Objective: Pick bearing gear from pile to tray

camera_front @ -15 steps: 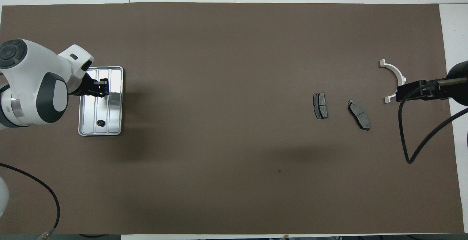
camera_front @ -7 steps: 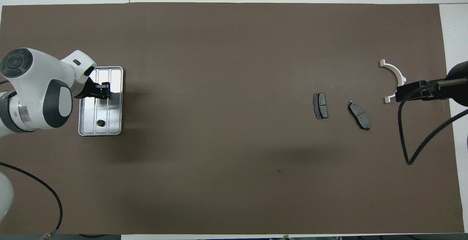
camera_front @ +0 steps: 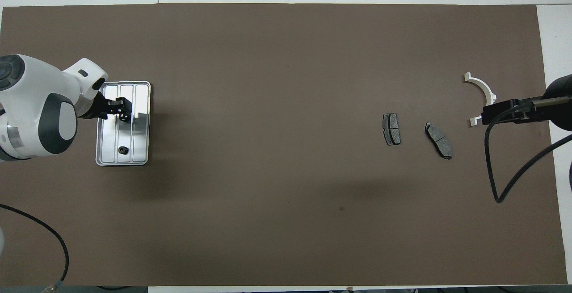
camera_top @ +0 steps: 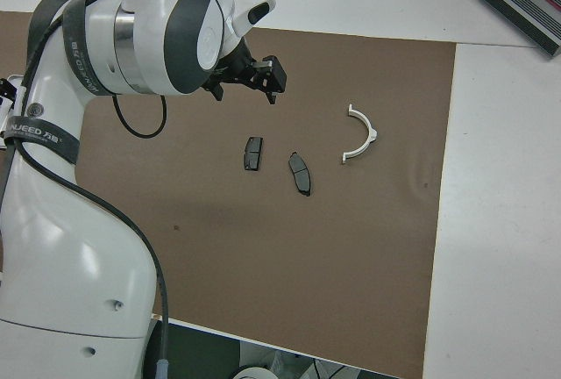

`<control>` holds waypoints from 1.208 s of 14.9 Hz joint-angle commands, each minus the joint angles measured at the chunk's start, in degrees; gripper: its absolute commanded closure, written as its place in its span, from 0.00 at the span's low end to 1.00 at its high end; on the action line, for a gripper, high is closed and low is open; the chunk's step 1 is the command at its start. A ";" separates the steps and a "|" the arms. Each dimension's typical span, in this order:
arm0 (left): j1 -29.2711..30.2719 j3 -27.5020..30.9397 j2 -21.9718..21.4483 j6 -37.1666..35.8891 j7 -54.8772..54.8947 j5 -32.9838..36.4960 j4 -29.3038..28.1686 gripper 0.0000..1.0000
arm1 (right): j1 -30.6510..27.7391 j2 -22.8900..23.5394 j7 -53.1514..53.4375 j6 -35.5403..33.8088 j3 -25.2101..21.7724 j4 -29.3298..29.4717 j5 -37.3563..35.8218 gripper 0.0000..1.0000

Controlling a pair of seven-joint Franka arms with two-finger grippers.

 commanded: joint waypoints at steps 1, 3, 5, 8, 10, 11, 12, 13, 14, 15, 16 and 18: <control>0.52 0.12 -8.40 -10.00 1.01 -0.80 1.44 0.00 | -0.12 -1.41 -1.15 0.88 -0.01 -1.64 1.18 0.00; 0.44 0.21 -12.80 -18.16 0.75 -0.80 3.89 0.00 | -0.12 -1.50 -1.15 0.97 -0.01 -1.63 1.18 0.00; 0.17 0.21 -16.14 -24.95 0.83 -0.80 6.18 0.00 | -0.12 -1.59 -1.15 1.23 -0.01 -1.37 1.18 0.00; 0.52 0.30 -20.81 -27.87 1.10 -0.71 5.22 0.00 | -0.21 -1.59 -1.15 1.41 -0.01 -1.28 1.18 0.00; 0.52 0.12 -21.87 -27.00 0.49 -0.62 3.65 0.00 | -0.47 -1.59 -1.15 1.41 -0.01 -1.28 1.18 0.00; 0.52 0.12 -22.05 -26.65 0.57 -0.71 3.20 0.00 | -0.47 -1.59 -1.15 1.41 -0.01 -1.28 1.18 0.00; 0.52 0.03 -22.05 -25.86 0.66 -0.71 3.37 0.00 | -0.30 -1.59 -1.15 1.41 -0.01 -1.28 1.18 0.00; 0.44 0.12 -22.05 -25.42 0.92 -0.62 3.29 0.00 | -0.21 -1.59 -1.06 1.41 -0.01 -1.28 1.18 0.00; 0.44 0.12 -21.96 -25.41 0.84 -0.71 3.46 0.00 | -0.21 -1.59 -1.06 1.41 -0.01 -1.28 1.18 0.00; 0.52 0.21 -21.44 -26.72 0.83 -0.62 4.85 0.00 | -0.21 -1.59 -1.15 1.41 -0.01 -1.28 1.18 0.00; 0.52 0.12 -20.83 -28.82 0.83 -0.45 7.04 0.00 | -0.30 -1.59 -1.15 1.41 -0.01 -1.20 1.18 0.00; 0.35 -0.23 -19.94 -31.91 0.83 0.34 9.69 0.00 | -0.12 -1.59 -1.06 1.41 -0.01 -1.28 1.18 0.00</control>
